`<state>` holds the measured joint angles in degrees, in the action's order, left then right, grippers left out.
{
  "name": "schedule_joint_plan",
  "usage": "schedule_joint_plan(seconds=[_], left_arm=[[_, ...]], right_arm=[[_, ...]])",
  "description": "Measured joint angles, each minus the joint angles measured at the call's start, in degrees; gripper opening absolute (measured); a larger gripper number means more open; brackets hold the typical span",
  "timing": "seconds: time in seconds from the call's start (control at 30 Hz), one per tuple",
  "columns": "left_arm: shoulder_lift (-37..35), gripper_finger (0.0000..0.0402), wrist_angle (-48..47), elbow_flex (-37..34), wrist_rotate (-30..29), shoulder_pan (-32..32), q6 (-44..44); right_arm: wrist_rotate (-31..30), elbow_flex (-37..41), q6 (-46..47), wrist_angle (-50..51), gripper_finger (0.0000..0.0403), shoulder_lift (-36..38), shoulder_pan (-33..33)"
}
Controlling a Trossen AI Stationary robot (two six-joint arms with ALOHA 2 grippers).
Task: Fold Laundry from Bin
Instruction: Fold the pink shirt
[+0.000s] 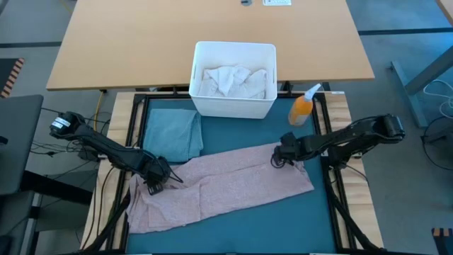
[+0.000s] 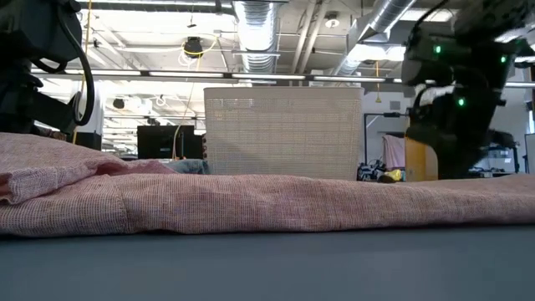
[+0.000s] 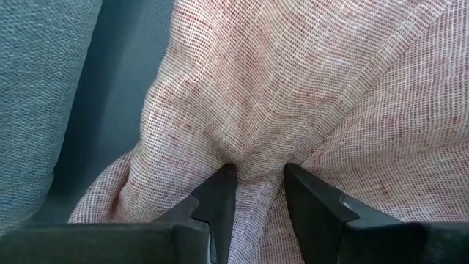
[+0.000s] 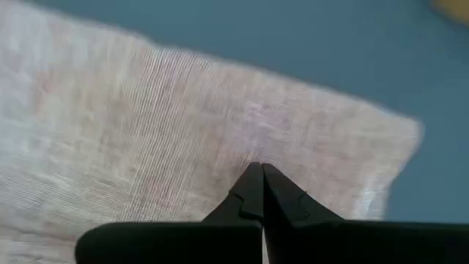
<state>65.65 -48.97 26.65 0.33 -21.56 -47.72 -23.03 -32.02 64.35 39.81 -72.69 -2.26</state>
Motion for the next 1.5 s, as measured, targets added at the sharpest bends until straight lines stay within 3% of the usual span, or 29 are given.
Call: schedule_joint_plan(seconds=[0.13,0.33,0.5,0.7,0.9,1.1,1.27,1.5], left_arm=[[0.01,0.0112,0.00,0.00,-0.04,0.00,0.03],[0.02,0.0112,0.02,-0.02,-0.74,0.00,-0.06],[0.03,0.0112,0.28,-0.04,-5.90,0.00,0.37],[0.10,0.0112,-0.22,0.50,-8.65,0.01,0.79],[0.17,0.0112,-3.82,4.94,-11.38,0.02,3.69],[0.15,0.0112,-6.01,6.51,-2.95,-0.03,3.07],[0.17,0.0112,-6.03,6.51,-4.10,-1.01,1.57],[0.15,0.0112,3.85,2.11,-4.50,-3.69,-1.31]], right_arm=[[0.56,0.40,0.35,-0.20,0.0015,-4.54,-0.37],[0.55,0.32,1.67,7.44,0.0015,-7.14,0.04],[-1.08,-1.48,0.41,11.16,0.0015,-3.90,0.09],[-4.72,-11.43,-5.31,12.65,0.0015,0.51,-0.91],[-6.87,-14.73,-12.93,-11.87,0.0015,-3.47,-8.63],[-6.84,-14.54,-14.90,-32.69,0.0015,-17.73,-12.81],[-7.10,-14.47,-11.26,-33.01,0.0015,-27.25,-12.77],[-8.63,-14.70,-3.01,-21.22,0.0015,-27.13,-15.93]])
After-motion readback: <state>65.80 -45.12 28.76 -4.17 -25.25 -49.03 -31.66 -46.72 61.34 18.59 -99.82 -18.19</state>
